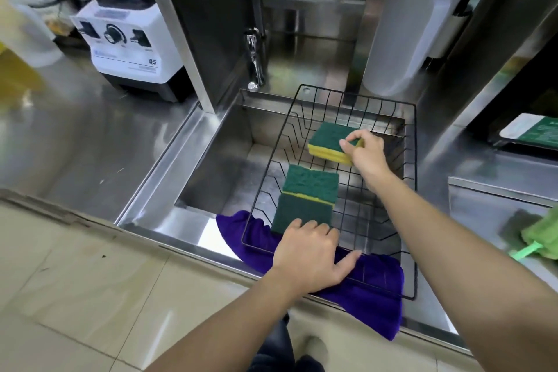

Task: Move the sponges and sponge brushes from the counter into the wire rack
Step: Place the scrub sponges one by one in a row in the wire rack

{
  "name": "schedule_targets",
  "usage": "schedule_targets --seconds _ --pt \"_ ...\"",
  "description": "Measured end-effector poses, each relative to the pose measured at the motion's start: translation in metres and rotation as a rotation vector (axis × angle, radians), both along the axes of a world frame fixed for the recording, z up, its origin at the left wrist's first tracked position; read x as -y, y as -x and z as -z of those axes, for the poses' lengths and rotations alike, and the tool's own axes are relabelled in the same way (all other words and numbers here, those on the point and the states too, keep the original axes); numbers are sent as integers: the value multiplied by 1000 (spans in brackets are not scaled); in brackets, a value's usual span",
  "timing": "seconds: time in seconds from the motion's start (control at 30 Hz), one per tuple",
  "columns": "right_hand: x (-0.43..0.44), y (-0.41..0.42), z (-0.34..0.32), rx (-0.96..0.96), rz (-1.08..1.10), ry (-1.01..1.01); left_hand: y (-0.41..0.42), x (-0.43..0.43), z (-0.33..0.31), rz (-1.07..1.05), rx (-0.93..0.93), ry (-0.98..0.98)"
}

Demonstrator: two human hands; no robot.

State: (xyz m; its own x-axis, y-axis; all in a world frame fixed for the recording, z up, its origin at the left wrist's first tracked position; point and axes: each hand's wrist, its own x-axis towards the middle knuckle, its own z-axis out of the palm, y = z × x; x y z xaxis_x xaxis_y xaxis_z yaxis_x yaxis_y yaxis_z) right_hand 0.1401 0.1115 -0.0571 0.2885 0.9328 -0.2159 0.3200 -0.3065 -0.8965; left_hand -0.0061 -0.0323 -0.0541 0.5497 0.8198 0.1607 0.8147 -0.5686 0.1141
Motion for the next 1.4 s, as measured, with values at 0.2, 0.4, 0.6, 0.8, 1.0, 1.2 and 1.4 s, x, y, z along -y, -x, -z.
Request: schedule_targets --seconds 0.2,0.4,0.6,0.8,1.0,1.2,1.4 --pt "-1 15 16 -46 -58 26 -3 2 -3 8 -13 10" --pt "-1 16 22 -71 -154 81 -3 1 -3 -8 -1 8" --pt "-3 6 19 382 -295 208 -3 1 -4 -14 16 14" --pt "9 11 10 346 -177 105 -2 3 -6 -8 57 24" --pt "30 -23 -16 345 -125 2 2 3 -3 47 68 -34" --pt "70 -81 -44 394 102 -171 -12 7 -7 89 43 -26" --pt "116 -141 -63 553 350 -178 -82 35 -4 192 9 78"
